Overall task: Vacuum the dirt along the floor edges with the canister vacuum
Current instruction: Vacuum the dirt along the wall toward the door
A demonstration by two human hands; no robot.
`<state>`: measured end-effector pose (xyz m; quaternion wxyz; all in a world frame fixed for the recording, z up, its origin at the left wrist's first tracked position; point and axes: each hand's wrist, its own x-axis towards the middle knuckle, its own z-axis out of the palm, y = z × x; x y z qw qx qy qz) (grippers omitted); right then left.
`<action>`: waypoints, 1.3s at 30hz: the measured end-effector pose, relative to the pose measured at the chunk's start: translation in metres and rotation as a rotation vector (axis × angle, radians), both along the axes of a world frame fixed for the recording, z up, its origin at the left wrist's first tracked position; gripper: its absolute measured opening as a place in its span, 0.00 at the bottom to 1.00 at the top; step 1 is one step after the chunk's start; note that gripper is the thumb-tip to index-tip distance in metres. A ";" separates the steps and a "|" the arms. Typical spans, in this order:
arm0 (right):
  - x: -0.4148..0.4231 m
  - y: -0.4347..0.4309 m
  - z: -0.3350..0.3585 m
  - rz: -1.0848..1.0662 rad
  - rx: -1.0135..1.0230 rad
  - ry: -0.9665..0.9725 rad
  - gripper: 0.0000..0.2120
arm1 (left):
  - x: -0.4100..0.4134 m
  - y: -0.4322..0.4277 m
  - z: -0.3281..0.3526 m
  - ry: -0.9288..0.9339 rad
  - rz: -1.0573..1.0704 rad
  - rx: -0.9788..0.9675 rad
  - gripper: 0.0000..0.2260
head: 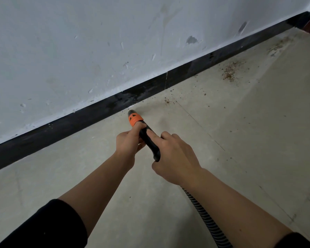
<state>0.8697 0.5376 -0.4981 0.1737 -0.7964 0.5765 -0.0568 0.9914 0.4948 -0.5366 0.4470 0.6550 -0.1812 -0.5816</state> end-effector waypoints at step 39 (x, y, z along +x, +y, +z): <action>0.008 -0.017 -0.003 0.015 -0.008 0.000 0.39 | 0.009 -0.017 -0.003 -0.024 0.015 0.008 0.09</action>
